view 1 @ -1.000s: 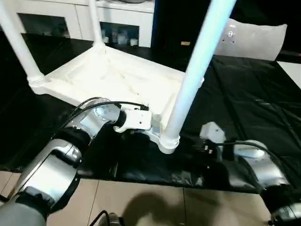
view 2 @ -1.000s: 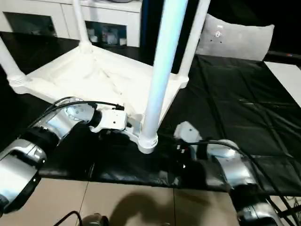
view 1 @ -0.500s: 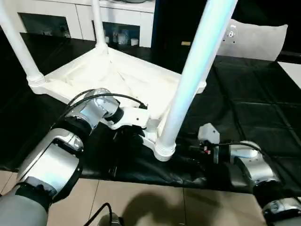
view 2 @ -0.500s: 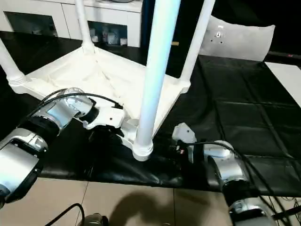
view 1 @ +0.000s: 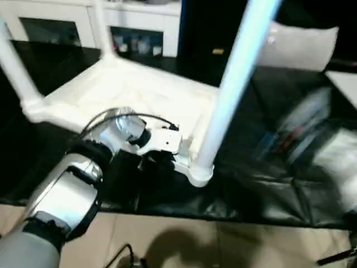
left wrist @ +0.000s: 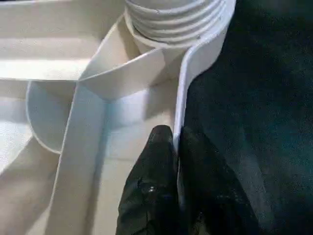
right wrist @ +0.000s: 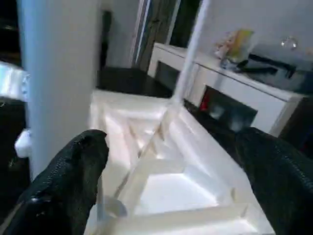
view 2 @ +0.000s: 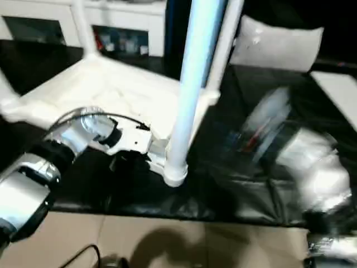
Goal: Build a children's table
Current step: Rotate table base, then rotate leg to tighten
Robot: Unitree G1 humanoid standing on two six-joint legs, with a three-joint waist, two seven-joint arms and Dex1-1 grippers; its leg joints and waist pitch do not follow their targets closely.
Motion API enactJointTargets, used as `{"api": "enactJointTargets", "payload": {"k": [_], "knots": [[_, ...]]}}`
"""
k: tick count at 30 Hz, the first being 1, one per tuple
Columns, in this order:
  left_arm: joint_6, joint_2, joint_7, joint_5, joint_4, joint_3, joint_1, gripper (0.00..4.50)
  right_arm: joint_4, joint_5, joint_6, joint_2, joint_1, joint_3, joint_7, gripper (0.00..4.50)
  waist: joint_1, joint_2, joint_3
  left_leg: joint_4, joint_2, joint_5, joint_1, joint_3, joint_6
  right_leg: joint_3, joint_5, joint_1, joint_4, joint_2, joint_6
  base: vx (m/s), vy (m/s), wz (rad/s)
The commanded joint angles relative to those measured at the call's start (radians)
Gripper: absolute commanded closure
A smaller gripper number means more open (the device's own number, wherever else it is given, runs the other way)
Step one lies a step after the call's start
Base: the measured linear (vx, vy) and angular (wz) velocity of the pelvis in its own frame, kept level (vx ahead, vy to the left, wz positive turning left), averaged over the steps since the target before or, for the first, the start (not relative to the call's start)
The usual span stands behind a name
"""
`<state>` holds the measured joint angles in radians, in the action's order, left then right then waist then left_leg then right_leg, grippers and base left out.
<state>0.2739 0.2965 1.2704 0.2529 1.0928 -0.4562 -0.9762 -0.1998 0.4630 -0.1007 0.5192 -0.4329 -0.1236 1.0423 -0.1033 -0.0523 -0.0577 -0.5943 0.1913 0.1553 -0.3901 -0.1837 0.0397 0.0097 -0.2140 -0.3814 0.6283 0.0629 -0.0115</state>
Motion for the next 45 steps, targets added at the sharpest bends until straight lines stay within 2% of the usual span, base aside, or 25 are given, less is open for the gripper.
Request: {"api": "enactJointTargets", "payload": {"k": [1, 3, 6, 7, 9, 11, 16, 18, 21, 23, 24, 26, 28, 29, 31, 34, 37, 38, 40, 42, 43, 45], "knots": [[-0.059, -0.009, -0.079, -0.047, 0.014, 0.052, 0.019, 4.50, -0.021, -0.007, -0.008, 0.005, 0.014, 0.002, -0.008, 0.00, -0.006, -0.005, 0.065, 0.073, 0.036, 0.314, 0.034, 0.014, 0.004, 0.010, -0.224, 0.020, -0.086, 0.073, 0.246, 0.000, 0.000, 0.00], [-0.086, -0.021, -0.116, -0.059, 0.008, 0.071, 0.033, 4.50, -0.016, -0.024, -0.003, 0.007, 0.023, 0.015, 0.005, 0.00, -0.004, -0.007, 0.068, 0.073, 0.033, 0.273, 0.025, 0.013, -0.010, 0.007, -0.155, 0.027, -0.079, 0.070, 0.244, 0.000, 0.000, 0.00], [-0.110, -0.033, -0.162, -0.065, 0.000, 0.089, 0.048, 4.50, 0.009, -0.034, -0.017, 0.013, 0.043, 0.030, -0.002, 0.00, 0.000, -0.006, 0.067, 0.070, 0.034, 0.265, 0.029, 0.009, -0.028, 0.004, -0.118, 0.024, -0.079, 0.072, 0.248, 0.000, 0.000, 0.00], [-0.137, -0.043, -0.217, -0.067, -0.006, 0.103, 0.063, 4.50, 0.061, -0.046, -0.065, 0.027, 0.071, 0.041, -0.036, 0.00, 0.002, -0.005, 0.068, 0.069, 0.034, 0.247, 0.026, 0.009, -0.042, 0.004, -0.101, 0.027, -0.078, 0.073, 0.251, 0.000, 0.000, 0.00], [-0.137, -0.048, -0.236, -0.071, -0.016, 0.110, 0.077, 4.50, 0.081, -0.065, -0.099, 0.038, 0.082, 0.049, -0.070, 0.00, 0.002, -0.006, 0.063, 0.072, 0.035, 0.237, 0.026, 0.009, -0.047, 0.004, -0.104, 0.027, -0.081, 0.071, 0.245, 0.000, 0.000, 0.00], [-0.112, -0.053, -0.223, -0.083, -0.060, 0.118, 0.113, 4.50, 0.090, -0.105, -0.135, 0.051, 0.093, 0.068, -0.110, 0.00, 0.003, -0.006, 0.064, 0.073, 0.036, 0.235, 0.028, 0.009, -0.043, 0.005, -0.123, 0.026, -0.085, 0.074, 0.238, 0.000, 0.000, 0.00], [-0.049, -0.050, -0.166, -0.100, -0.147, 0.112, 0.173, 4.50, 0.071, -0.160, -0.125, 0.060, 0.101, 0.107, -0.109, 0.00, 0.006, -0.006, 0.062, 0.077, 0.039, 0.268, 0.028, 0.009, -0.027, 0.006, -0.169, 0.022, -0.089, 0.074, 0.221, 0.000, 0.000, 0.00], [-0.031, -0.048, -0.139, -0.118, -0.188, 0.113, 0.200, 4.50, 0.066, -0.174, -0.119, 0.059, 0.106, 0.122, -0.104, 0.00, 0.004, -0.003, 0.064, 0.077, 0.041, 0.253, 0.030, 0.008, -0.032, 0.006, -0.122, 0.021, -0.086, 0.073, 0.227, 0.000, 0.000, 0.00], [-0.045, -0.043, -0.095, -0.153, -0.253, 0.122, 0.243, 4.50, 0.059, -0.181, -0.113, 0.052, 0.111, 0.132, -0.100, 0.00, 0.004, -0.007, 0.067, 0.073, 0.041, 0.207, 0.029, 0.005, -0.053, 0.004, -0.039, 0.025, -0.076, 0.073, 0.242, 0.000, 0.000, 0.00], [-0.050, -0.036, -0.088, -0.155, -0.266, 0.121, 0.254, 4.50, 0.059, -0.179, -0.115, 0.048, 0.113, 0.134, -0.098, 0.00, 0.004, -0.006, 0.065, 0.073, 0.040, 0.210, 0.029, 0.004, -0.060, 0.005, -0.053, 0.023, -0.080, 0.074, 0.239, 0.000, 0.000, 0.00], [-0.053, -0.021, -0.091, -0.151, -0.281, 0.118, 0.265, 4.50, 0.068, -0.174, -0.125, 0.048, 0.118, 0.139, -0.098, 0.00, 0.005, -0.013, 0.063, 0.074, 0.041, 0.219, 0.029, 0.003, -0.057, 0.004, -0.080, 0.022, -0.083, 0.074, 0.233, 0.000, 0.000, 0.00], [-0.053, 0.003, -0.098, -0.148, -0.308, 0.119, 0.281, 4.50, 0.094, -0.158, -0.144, 0.049, 0.135, 0.148, -0.088, 0.00, 0.006, -0.008, 0.060, 0.077, 0.043, 0.222, 0.029, 0.004, -0.053, 0.005, -0.110, 0.021, -0.083, 0.075, 0.223, 0.000, 0.000, 0.00], [-0.060, 0.018, -0.092, -0.155, -0.343, 0.127, 0.297, 4.50, 0.108, -0.158, -0.144, 0.043, 0.149, 0.153, -0.094, 0.00, 0.010, -0.010, 0.060, 0.078, 0.042, 0.226, 0.027, 0.005, -0.047, 0.004, -0.120, 0.023, -0.084, 0.074, 0.215, 0.000, 0.000, 0.00], [-0.090, 0.028, -0.068, -0.180, -0.404, 0.144, 0.324, 4.50, 0.119, -0.143, -0.169, 0.034, 0.166, 0.158, -0.082, 0.00, 0.012, -0.008, 0.059, 0.079, 0.043, 0.232, 0.028, 0.005, -0.044, 0.004, -0.130, 0.021, -0.086, 0.075, 0.211, 0.000, 0.000, 0.00], [-0.099, 0.030, -0.062, -0.186, -0.420, 0.148, 0.331, 4.50, 0.122, -0.136, -0.178, 0.033, 0.171, 0.159, -0.076, 0.00, 0.016, -0.007, 0.059, 0.080, 0.042, 0.234, 0.028, 0.004, -0.042, 0.005, -0.131, 0.019, -0.085, 0.072, 0.213, 0.000, 0.000, 0.00], [-0.143, 0.015, -0.083, -0.216, -0.453, 0.177, 0.349, 4.50, 0.126, -0.150, -0.144, 0.015, 0.193, 0.159, -0.085, 0.00, 0.014, -0.006, 0.058, 0.081, 0.044, 0.233, 0.029, 0.004, -0.035, 0.005, -0.132, 0.017, -0.085, 0.073, 0.213, 0.000, 0.000, 0.00], [-0.236, -0.008, -0.086, -0.243, -0.453, 0.189, 0.346, 4.50, 0.132, -0.163, -0.122, 0.022, 0.209, 0.177, -0.068, 0.00, 0.012, -0.007, 0.060, 0.080, 0.042, 0.227, 0.029, 0.002, -0.035, 0.005, -0.116, 0.018, -0.084, 0.071, 0.217, 0.000, 0.000, 0.00], [-0.239, -0.009, -0.092, -0.242, -0.452, 0.188, 0.345, 4.05, 0.133, -0.160, -0.133, 0.027, 0.210, 0.182, -0.058, 0.00, 0.013, -0.008, 0.059, 0.080, 0.041, 0.230, 0.028, 0.003, -0.037, 0.005, -0.125, 0.019, -0.086, 0.071, 0.214, 0.000, 0.000, 0.00], [-0.241, -0.009, -0.100, -0.236, -0.452, 0.183, 0.343, 3.93, 0.148, -0.142, -0.174, 0.044, 0.218, 0.196, -0.026, 0.00, 0.014, -0.007, 0.058, 0.080, 0.041, 0.238, 0.028, 0.004, -0.038, 0.005, -0.143, 0.020, -0.088, 0.072, 0.208, 0.000, 0.000, 0.00], [-0.240, -0.010, -0.108, -0.229, -0.457, 0.179, 0.343, 3.87, 0.153, -0.137, -0.172, 0.050, 0.221, 0.201, -0.010, 0.00, 0.011, -0.006, 0.059, 0.080, 0.043, 0.243, 0.030, 0.003, -0.038, 0.006, -0.144, 0.019, -0.089, 0.073, 0.213, 0.000, 0.000, 0.00], [-0.243, -0.011, -0.114, -0.222, -0.465, 0.177, 0.345, 3.57, 0.154, -0.139, -0.166, 0.050, 0.221, 0.201, -0.008, 0.00, 0.011, -0.006, 0.058, 0.080, 0.043, 0.246, 0.030, 0.003, -0.036, 0.006, -0.142, 0.018, -0.090, 0.073, 0.212, 0.000, 0.000, 0.00], [-0.257, -0.010, -0.113, -0.209, -0.471, 0.170, 0.348, 3.57, 0.150, -0.145, -0.162, 0.045, 0.221, 0.197, -0.020, 0.00, 0.011, -0.007, 0.062, 0.079, 0.044, 0.235, 0.030, 0.004, -0.035, 0.005, -0.126, 0.020, -0.086, 0.073, 0.209, 0.000, 0.000, 0.00]]}}
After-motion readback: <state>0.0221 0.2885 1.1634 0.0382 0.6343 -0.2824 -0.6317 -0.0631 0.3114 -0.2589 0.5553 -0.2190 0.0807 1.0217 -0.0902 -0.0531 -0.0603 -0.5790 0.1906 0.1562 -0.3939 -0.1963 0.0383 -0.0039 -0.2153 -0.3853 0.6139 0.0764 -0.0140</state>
